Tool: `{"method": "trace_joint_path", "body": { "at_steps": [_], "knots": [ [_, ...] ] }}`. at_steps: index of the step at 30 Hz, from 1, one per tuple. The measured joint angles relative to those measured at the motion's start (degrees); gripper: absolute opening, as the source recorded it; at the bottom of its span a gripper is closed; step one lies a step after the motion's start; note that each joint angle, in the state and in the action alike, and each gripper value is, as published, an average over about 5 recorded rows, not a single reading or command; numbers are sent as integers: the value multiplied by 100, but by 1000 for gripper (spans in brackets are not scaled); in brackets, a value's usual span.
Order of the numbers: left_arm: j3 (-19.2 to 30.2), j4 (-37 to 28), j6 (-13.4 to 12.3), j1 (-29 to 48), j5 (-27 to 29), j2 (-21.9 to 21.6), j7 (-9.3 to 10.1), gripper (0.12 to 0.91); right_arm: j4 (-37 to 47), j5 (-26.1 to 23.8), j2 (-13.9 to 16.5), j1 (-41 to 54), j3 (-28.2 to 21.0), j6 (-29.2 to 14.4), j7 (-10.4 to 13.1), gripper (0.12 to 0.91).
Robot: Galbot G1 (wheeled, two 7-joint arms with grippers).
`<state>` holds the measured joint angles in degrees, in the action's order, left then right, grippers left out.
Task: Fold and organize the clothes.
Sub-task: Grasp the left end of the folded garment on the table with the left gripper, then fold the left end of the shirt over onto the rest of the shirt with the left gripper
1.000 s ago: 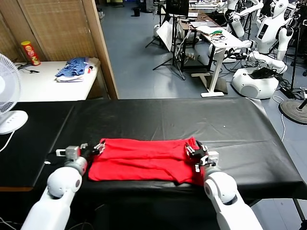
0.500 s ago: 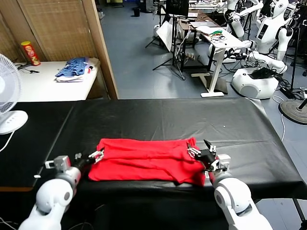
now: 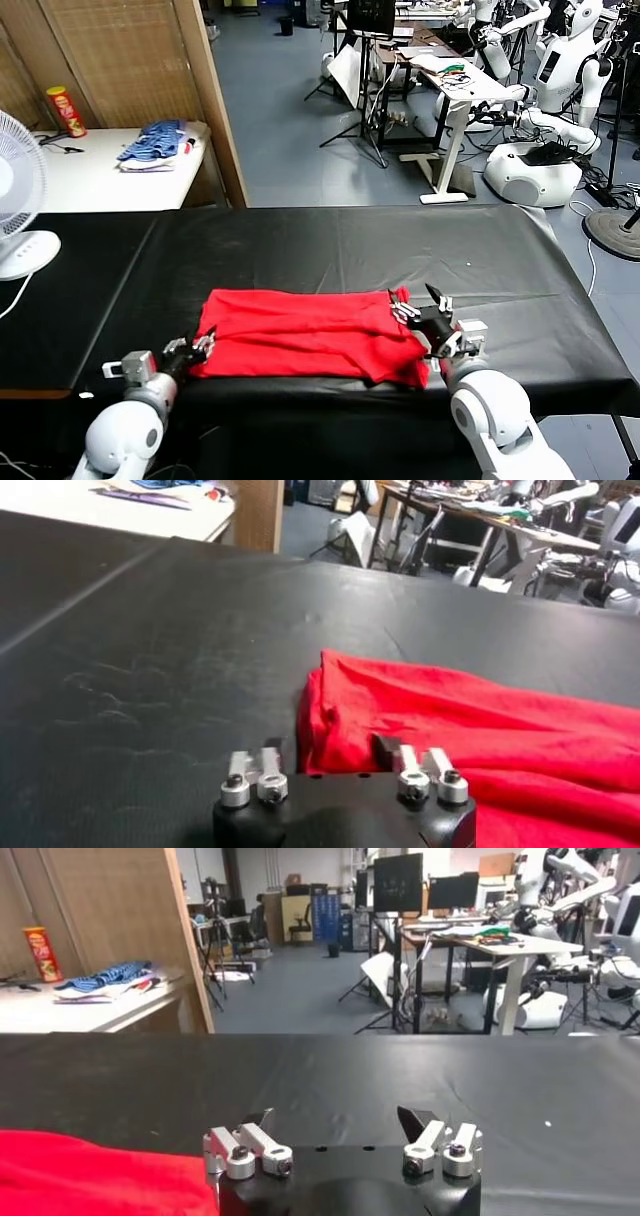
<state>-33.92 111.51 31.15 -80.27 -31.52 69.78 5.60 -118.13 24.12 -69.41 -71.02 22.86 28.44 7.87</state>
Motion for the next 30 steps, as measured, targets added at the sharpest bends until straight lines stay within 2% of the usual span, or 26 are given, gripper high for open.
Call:
{"method": "trace_joint_path", "body": {
  "at_steps": [1, 3, 6, 12, 17, 22, 30],
  "knots": [
    [5, 11, 3, -1, 38, -3, -3, 197, -1, -3, -6, 2, 13, -2, 0, 798],
    [8, 31, 1, 6, 170, -23, -16, 161, -6, -7, -20, 4, 42, -5, 5, 798],
    [-20, 20, -106, 21, 560, -107, -52, 170, -24, -10, -31, -7, 92, -4, 13, 798],
    [-261, -217, -575, 43, 1667, -607, -109, 162, -45, -12, -61, -22, 141, -3, 33, 798],
    [-564, -455, -653, 128, 1859, -1222, -96, 162, -64, -50, -136, -48, 111, 0, 44, 798],
    [-553, -333, -444, 97, 1726, -1398, -5, 162, -123, -144, -179, -135, 134, 0, 45, 798],
    [134, 622, 319, 176, 575, -822, 534, 162, -215, -237, -250, -319, 303, -5, 45, 798]
  ]
}}
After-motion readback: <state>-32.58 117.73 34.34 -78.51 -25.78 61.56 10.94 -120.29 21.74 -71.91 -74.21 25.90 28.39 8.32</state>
